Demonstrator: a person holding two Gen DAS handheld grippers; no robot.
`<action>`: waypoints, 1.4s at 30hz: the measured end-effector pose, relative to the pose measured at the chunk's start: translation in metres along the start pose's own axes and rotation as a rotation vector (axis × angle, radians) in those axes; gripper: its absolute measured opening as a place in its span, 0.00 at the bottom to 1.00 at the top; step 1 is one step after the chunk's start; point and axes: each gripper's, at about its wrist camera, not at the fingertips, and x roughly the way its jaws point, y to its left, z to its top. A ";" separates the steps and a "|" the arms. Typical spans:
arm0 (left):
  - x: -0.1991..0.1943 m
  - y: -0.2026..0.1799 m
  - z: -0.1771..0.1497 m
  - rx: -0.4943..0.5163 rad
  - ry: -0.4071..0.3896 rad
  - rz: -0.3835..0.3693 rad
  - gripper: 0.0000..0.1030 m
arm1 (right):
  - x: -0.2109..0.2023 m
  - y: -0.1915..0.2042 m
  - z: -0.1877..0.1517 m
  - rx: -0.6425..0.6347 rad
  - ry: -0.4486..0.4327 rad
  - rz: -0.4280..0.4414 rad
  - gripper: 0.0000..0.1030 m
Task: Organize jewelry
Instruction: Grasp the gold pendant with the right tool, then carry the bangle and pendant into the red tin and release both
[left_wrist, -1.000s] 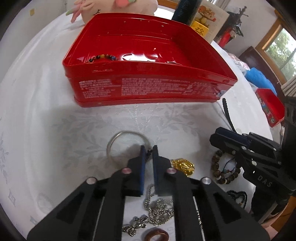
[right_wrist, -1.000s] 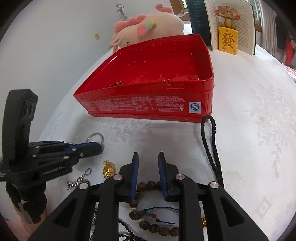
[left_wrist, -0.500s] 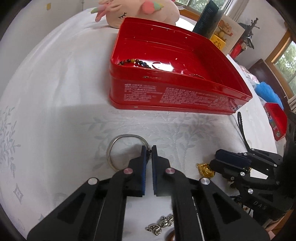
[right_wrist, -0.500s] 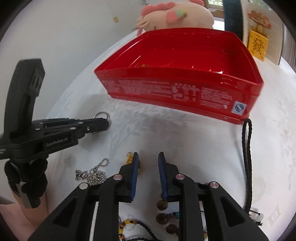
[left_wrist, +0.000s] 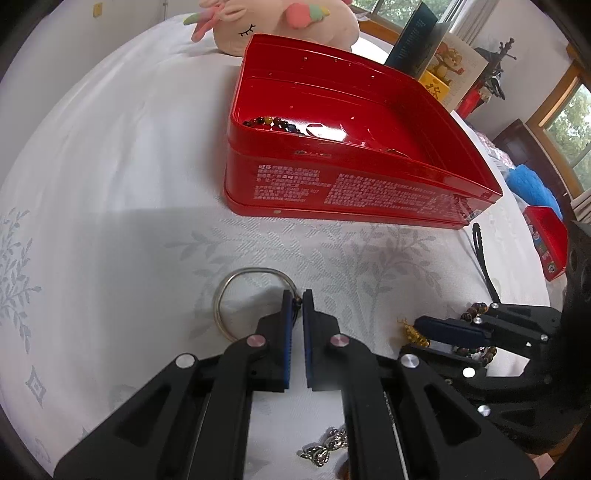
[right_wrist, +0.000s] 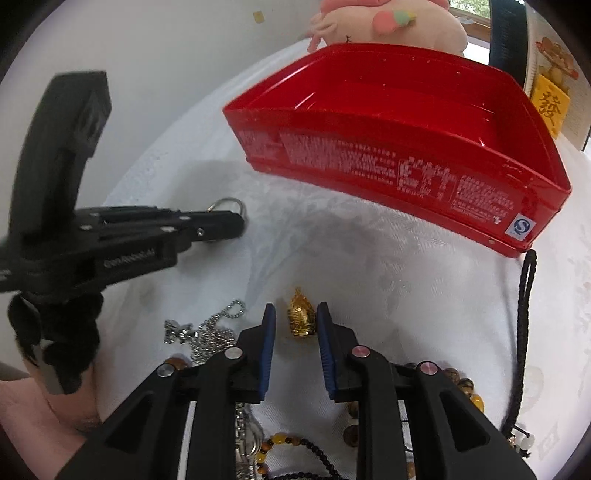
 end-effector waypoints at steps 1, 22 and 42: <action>0.000 0.000 0.000 0.001 0.000 0.001 0.04 | 0.000 0.001 0.000 -0.004 -0.002 -0.002 0.22; -0.001 0.002 0.001 -0.009 -0.008 -0.011 0.04 | -0.009 0.008 -0.006 -0.055 -0.070 -0.062 0.11; -0.066 -0.012 0.016 -0.002 -0.167 -0.178 0.03 | -0.078 -0.020 0.013 0.021 -0.215 0.035 0.11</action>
